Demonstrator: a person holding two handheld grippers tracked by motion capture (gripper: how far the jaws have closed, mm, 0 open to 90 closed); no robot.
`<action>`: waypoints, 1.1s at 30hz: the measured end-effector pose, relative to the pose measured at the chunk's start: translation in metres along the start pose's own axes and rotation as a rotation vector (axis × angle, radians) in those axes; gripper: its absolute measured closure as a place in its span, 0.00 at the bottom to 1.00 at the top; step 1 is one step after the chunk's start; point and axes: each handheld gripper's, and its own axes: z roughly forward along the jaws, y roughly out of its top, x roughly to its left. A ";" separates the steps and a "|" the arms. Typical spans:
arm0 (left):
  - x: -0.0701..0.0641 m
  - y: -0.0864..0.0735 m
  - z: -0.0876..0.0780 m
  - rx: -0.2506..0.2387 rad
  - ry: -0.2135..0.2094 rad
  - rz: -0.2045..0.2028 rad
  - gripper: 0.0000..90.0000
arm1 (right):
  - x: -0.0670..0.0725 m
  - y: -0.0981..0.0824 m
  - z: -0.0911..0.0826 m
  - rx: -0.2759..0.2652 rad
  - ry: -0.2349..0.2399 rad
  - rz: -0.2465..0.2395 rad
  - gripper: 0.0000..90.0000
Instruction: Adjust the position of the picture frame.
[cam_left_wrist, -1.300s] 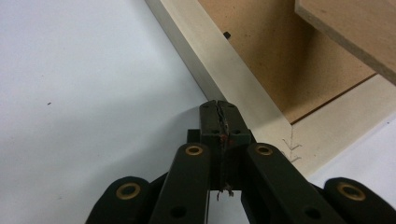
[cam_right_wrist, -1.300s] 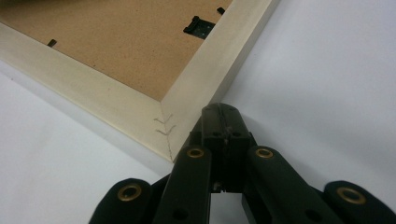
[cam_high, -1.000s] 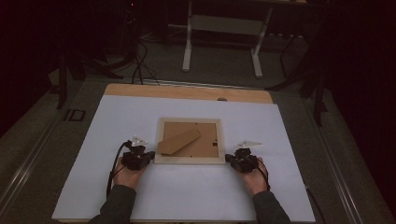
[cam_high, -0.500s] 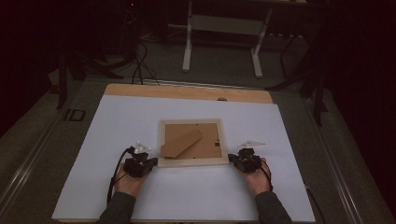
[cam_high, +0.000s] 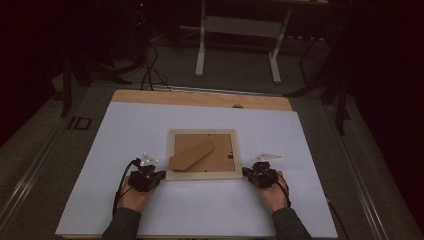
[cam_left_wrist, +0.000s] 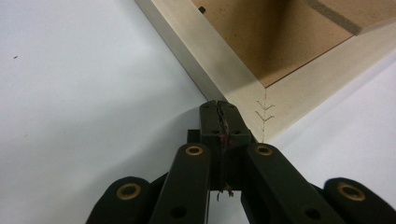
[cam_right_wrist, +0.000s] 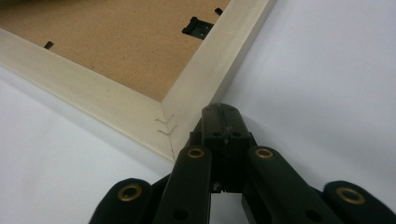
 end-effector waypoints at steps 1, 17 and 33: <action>0.000 0.000 0.000 0.000 0.000 0.000 1.00 | 0.000 0.000 0.000 0.000 0.000 0.000 1.00; 0.004 -0.005 -0.003 -0.018 -0.005 -0.013 1.00 | 0.007 -0.003 -0.001 -0.003 0.013 0.000 1.00; 0.010 -0.006 -0.002 -0.039 -0.001 -0.033 0.98 | 0.007 -0.004 0.002 -0.026 0.029 -0.003 1.00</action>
